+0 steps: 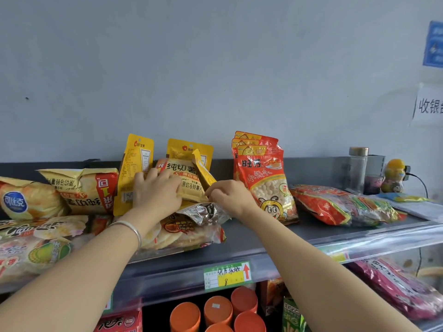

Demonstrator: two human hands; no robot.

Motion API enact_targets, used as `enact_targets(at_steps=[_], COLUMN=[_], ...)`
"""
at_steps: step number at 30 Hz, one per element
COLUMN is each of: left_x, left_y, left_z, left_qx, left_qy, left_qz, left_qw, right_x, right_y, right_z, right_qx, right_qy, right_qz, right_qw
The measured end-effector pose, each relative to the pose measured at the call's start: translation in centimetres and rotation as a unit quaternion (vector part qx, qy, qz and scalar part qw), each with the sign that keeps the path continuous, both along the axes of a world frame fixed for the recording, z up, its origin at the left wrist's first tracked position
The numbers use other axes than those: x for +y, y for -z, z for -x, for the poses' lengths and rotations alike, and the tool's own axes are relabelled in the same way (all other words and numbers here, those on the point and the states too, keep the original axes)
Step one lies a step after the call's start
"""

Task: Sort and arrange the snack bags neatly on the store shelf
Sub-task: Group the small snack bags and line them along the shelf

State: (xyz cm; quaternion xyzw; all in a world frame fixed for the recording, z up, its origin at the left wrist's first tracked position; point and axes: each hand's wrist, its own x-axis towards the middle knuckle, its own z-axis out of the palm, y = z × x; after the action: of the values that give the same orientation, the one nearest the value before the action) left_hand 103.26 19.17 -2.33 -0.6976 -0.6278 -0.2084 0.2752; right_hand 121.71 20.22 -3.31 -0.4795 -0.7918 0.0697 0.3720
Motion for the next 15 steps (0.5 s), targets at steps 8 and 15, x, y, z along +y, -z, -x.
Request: enact_targets(at_steps=[8, 15], left_x=[1.3, 3.3], left_y=[-0.4, -1.0], left_z=[-1.9, -2.6], left_qx=[0.026, 0.055], left_qy=[0.083, 0.083], left_qz=[0.025, 0.108], left_qw=[0.996, 0.989], right_x=[2.3, 5.3], right_y=[0.1, 0.1], right_z=[-1.4, -1.8], right_qx=[-0.030, -0.084], right_qy=[0.144, 0.117], right_qz=[0.006, 0.090], right_qw=[0.989, 0.985])
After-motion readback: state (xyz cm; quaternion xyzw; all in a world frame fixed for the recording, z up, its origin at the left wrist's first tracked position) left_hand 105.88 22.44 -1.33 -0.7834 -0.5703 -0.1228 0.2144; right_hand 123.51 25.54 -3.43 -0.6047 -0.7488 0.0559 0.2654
